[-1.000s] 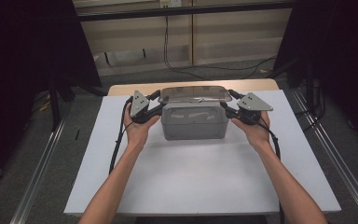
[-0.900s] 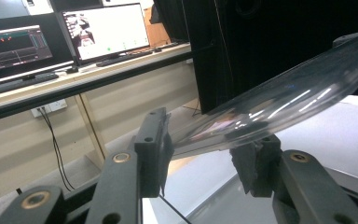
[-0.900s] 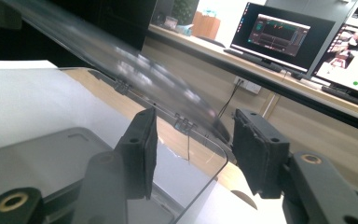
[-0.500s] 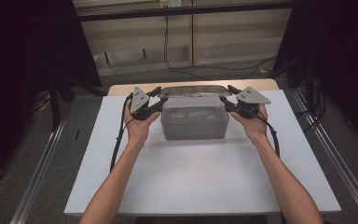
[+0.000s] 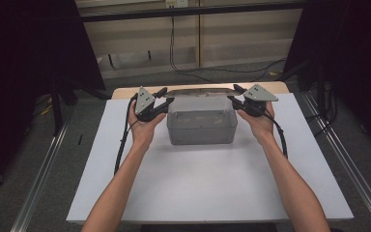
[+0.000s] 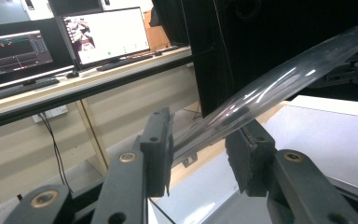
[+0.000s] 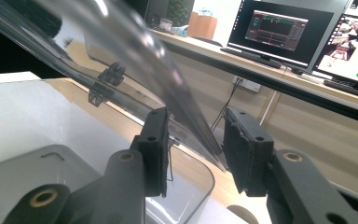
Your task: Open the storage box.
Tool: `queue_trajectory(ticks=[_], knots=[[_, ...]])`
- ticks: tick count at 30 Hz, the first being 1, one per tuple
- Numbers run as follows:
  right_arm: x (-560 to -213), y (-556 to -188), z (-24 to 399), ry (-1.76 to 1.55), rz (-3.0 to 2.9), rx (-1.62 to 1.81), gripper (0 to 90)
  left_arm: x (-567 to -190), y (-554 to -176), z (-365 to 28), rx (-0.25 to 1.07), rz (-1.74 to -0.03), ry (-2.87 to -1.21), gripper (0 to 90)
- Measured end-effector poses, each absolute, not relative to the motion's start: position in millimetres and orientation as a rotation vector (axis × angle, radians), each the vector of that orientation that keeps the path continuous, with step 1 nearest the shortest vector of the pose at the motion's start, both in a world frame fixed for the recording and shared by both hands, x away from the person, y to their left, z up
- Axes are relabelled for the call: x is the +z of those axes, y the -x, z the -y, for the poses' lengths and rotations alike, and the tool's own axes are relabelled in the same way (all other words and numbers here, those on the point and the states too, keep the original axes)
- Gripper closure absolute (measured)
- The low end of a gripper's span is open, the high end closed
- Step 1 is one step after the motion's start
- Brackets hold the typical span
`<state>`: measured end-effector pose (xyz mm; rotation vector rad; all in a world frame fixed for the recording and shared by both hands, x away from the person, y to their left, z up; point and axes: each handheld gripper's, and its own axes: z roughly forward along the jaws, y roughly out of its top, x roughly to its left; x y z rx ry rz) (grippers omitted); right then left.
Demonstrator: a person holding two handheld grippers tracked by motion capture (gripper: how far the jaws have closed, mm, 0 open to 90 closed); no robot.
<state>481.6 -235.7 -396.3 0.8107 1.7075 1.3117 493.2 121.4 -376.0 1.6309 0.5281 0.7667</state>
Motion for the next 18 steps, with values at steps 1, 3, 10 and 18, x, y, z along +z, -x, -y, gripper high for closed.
queue_trajectory(ticks=[1, 3, 10, 18], knots=[[-397.0, -482.2, 235.7, -0.813, -1.707, 1.315, 60.6, -375.8, -493.4, -121.6, 0.769, -0.527, -1.631, 61.5], [-399.2, -483.5, 236.7, -0.819, -1.705, 1.321, 62.3, -375.9, -494.2, -121.1, 0.75, -0.519, -1.631, 61.6], [-400.8, -485.7, 237.1, -0.828, -1.698, 1.324, 64.2, -374.9, -495.4, -121.3, 0.747, -0.518, -1.632, 61.8], [-399.2, -487.5, 237.3, -0.837, -1.697, 1.327, 64.2, -375.1, -498.3, -123.4, 0.777, -0.526, -1.631, 59.3]])
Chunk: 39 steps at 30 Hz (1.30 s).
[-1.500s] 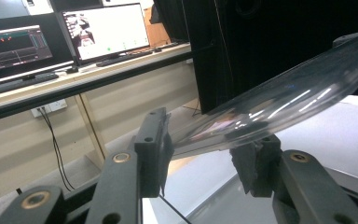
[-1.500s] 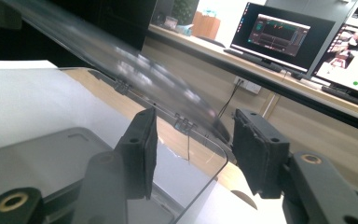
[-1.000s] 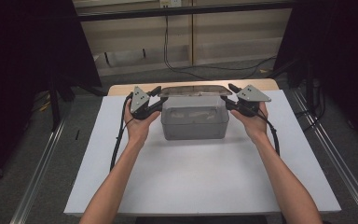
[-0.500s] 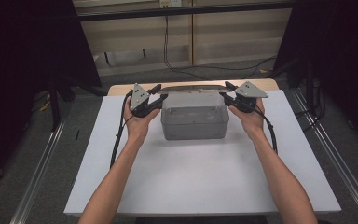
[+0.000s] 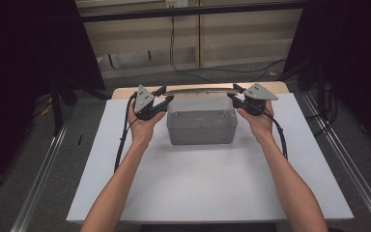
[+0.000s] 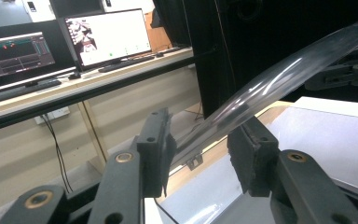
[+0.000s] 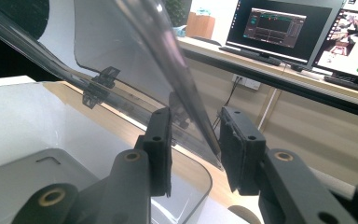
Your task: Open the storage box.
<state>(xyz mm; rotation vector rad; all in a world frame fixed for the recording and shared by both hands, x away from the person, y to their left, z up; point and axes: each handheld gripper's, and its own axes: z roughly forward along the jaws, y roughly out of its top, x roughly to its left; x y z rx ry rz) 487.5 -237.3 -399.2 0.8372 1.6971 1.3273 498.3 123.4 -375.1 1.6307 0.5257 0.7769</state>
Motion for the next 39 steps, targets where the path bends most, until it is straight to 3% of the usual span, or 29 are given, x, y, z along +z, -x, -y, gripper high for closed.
queue_trajectory(ticks=[20, 39], knots=[[-397, -490, 236, -0.866, -1.679, 1.344, 63.9, -386, -518, -120, 0.721, -0.552, -1.618, 57.9], [-396, -495, 236, -0.881, -1.667, 1.355, 64.1, -390, -525, -114, 0.728, -0.528, -1.643, 50.1]])
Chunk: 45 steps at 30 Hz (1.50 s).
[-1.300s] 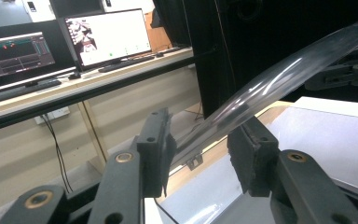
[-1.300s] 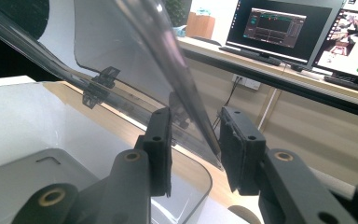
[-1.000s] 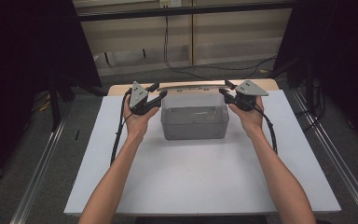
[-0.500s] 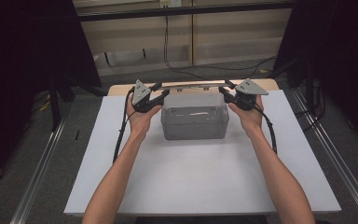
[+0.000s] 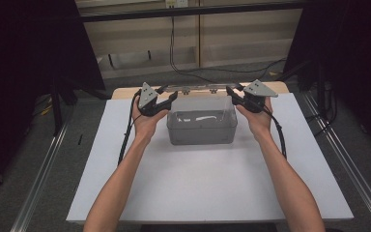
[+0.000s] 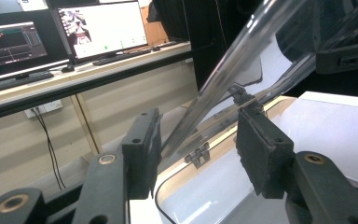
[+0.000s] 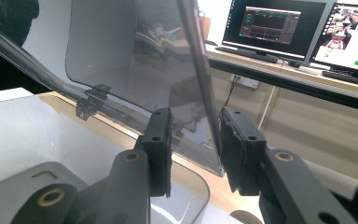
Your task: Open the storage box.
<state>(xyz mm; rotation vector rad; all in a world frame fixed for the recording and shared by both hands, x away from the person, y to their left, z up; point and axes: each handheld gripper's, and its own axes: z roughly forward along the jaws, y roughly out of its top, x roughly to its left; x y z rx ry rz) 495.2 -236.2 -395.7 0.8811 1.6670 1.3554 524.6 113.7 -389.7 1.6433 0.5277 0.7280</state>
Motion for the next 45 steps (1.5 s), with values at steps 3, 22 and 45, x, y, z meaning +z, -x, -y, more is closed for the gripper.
queue_trajectory(ticks=[3, 22, 45], knots=[[-395, -496, 236, -0.885, -1.662, 1.357, 64.1, -389, -530, -114, 0.736, -0.534, -1.656, 50.2], [-392, -500, 237, -0.889, -1.666, 1.361, 65.4, -397, -540, -114, 0.732, -0.574, -1.661, 57.8], [-389, -506, 239, -0.891, -1.658, 1.371, 68.0, -397, -550, -116, 0.755, -0.568, -1.689, 65.7]])
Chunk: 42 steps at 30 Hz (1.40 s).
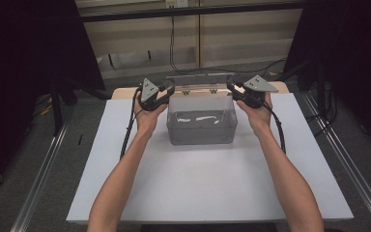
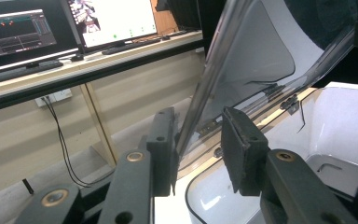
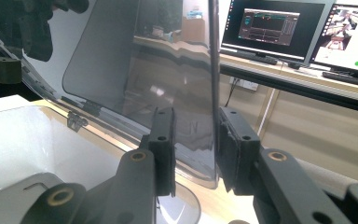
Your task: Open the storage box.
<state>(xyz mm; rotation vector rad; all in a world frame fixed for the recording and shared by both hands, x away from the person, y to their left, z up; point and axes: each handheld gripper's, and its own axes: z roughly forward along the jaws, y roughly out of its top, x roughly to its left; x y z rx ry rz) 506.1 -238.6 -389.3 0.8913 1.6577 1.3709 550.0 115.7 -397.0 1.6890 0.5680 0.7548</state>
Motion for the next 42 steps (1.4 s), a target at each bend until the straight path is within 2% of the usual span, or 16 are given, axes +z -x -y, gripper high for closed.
queue_trajectory(ticks=[5, 8, 12, 16, 26, 38, 42], knots=[[-389, -506, 239, -0.889, -1.658, 1.373, 68.0, -398, -553, -114, 0.772, -0.577, -1.704, 57.5], [-389, -506, 239, -0.888, -1.66, 1.37, 68.1, -401, -555, -112, 0.758, -0.567, -1.717, 57.4], [-389, -507, 239, -0.891, -1.658, 1.374, 68.0, -403, -556, -109, 0.742, -0.581, -1.692, 59.3], [-389, -507, 239, -0.894, -1.656, 1.375, 68.0, -402, -559, -115, 0.737, -0.577, -1.696, 68.4], [-387, -514, 241, -0.896, -1.649, 1.387, 68.8, -401, -563, -114, 0.724, -0.589, -1.675, 72.1], [-396, -522, 248, -0.947, -1.67, 1.382, 63.9, -399, -565, -115, 0.711, -0.611, -1.681, 73.5], [-399, -523, 246, -0.941, -1.683, 1.381, 64.9, -398, -566, -114, 0.716, -0.616, -1.687, 73.6]])
